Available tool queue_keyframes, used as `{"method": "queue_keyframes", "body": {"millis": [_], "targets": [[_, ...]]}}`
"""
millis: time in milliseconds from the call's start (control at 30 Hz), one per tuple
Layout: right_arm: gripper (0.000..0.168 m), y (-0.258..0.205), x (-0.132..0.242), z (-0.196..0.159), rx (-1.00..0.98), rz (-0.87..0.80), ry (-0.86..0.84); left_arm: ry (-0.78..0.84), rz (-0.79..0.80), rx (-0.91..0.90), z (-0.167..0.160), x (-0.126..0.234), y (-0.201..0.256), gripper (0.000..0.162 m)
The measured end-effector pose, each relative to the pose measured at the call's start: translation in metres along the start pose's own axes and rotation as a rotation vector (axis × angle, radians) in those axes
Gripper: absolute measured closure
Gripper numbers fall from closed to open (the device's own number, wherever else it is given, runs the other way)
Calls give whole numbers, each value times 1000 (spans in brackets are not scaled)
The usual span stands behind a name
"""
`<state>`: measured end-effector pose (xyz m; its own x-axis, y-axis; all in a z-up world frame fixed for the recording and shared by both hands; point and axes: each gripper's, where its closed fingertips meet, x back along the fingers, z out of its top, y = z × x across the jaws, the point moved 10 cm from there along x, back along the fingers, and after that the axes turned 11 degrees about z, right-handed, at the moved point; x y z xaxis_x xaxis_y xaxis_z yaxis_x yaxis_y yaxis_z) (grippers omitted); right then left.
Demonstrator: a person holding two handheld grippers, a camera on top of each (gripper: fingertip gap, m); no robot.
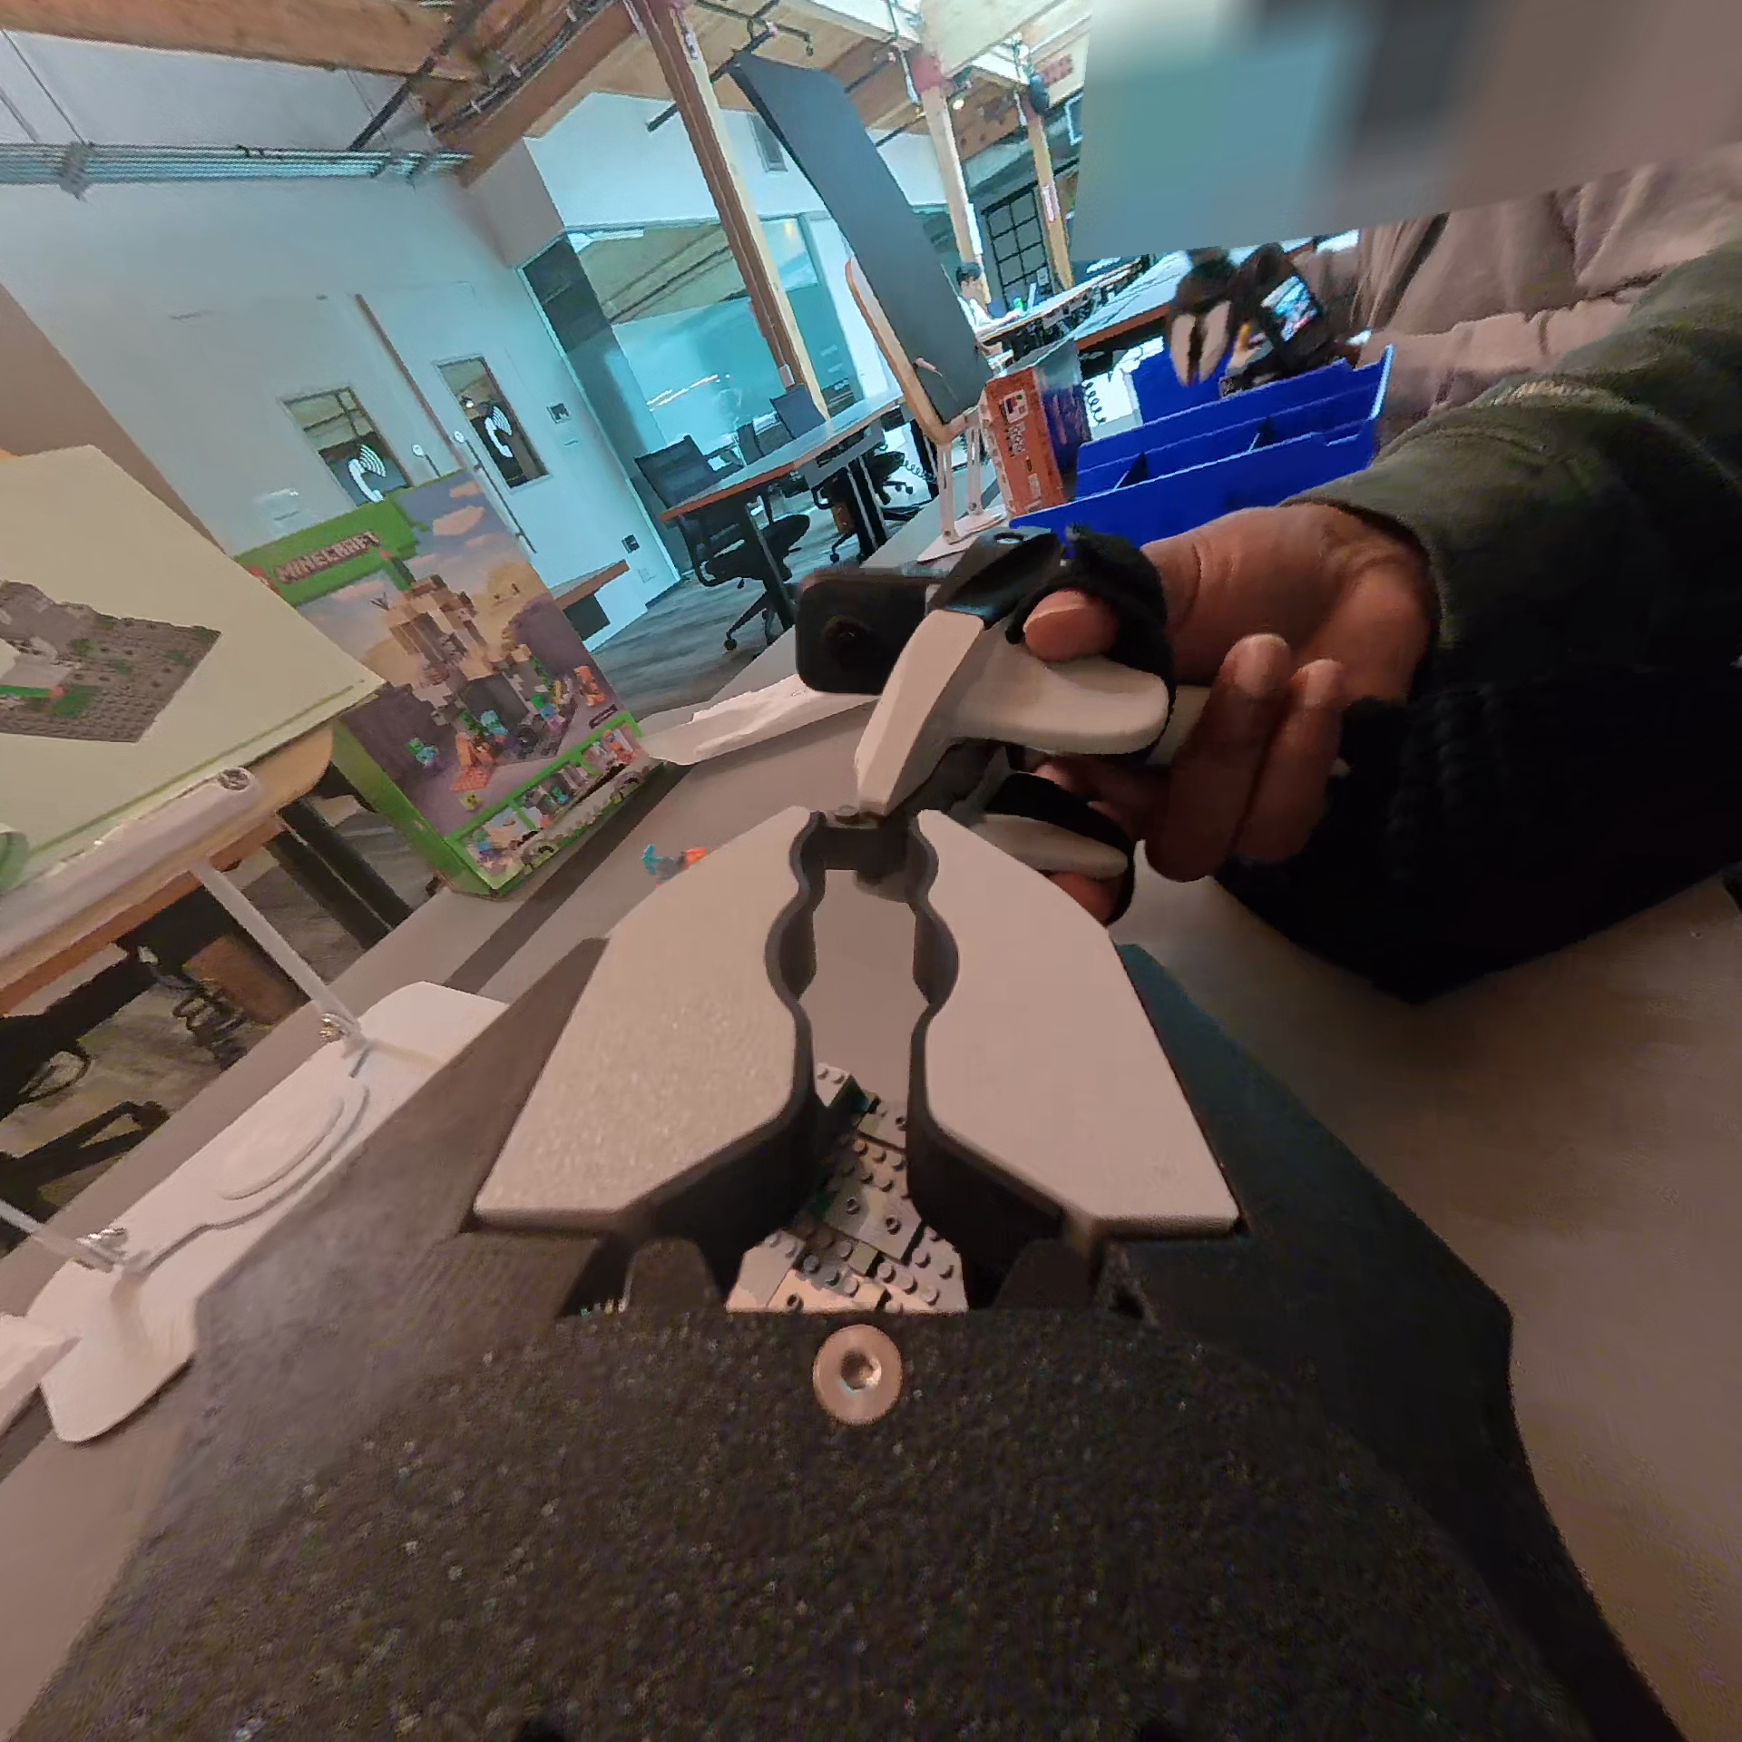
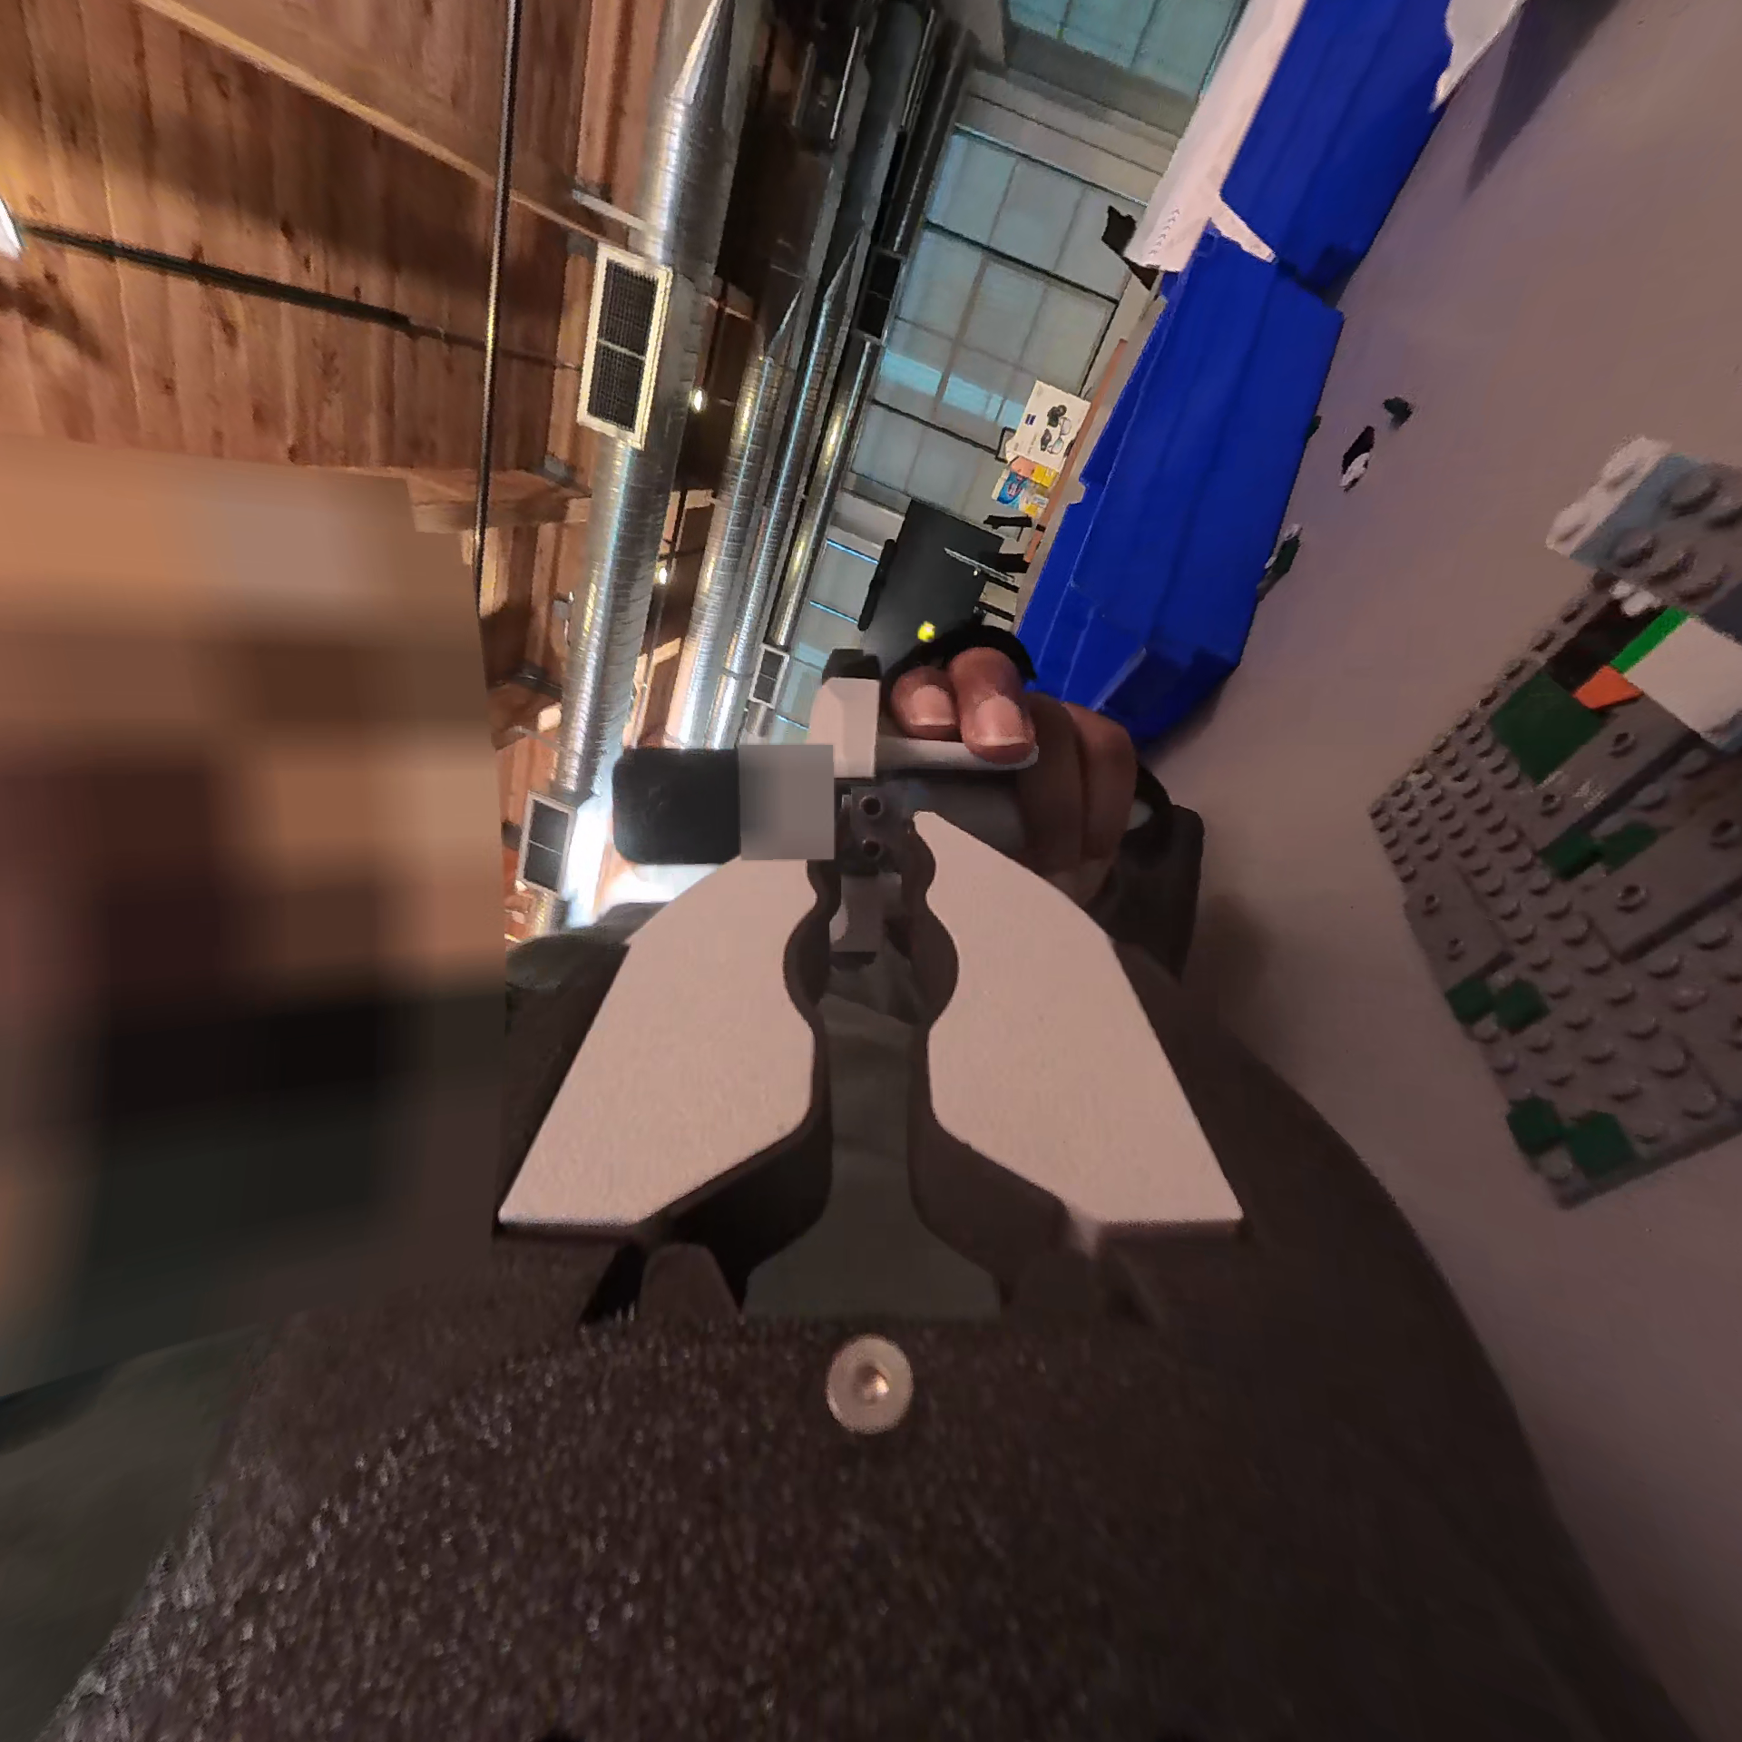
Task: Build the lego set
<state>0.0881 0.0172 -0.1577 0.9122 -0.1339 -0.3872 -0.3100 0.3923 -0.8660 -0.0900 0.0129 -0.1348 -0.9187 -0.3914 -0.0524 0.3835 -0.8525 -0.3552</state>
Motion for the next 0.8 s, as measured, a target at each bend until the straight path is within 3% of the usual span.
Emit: {"method": "queue_keyframes", "body": {"millis": [33, 100, 300, 433, 567, 800], "targets": [[154, -1, 1, 1, 45, 0, -22, 1, -12, 34, 0, 0, -1, 147], [150, -9, 7, 7, 204, -16, -105, -3, -59, 145, -1, 0, -7, 146], [145, -51, 10, 16, 1018, -291, -513, -37, -281, 495, -10, -4, -19, 147], [145, -62, -8, 8, 1326, -361, -799, -55, -354, 579, -14, -6, -18, 147], [142, -58, -23, 4, 1315, -389, -947, -78, -359, 544, -15, -7, -14, 147], [142, -51, -26, 9, 1137, -404, -913, -83, -327, 463, -13, -5, -12, 147]]}}
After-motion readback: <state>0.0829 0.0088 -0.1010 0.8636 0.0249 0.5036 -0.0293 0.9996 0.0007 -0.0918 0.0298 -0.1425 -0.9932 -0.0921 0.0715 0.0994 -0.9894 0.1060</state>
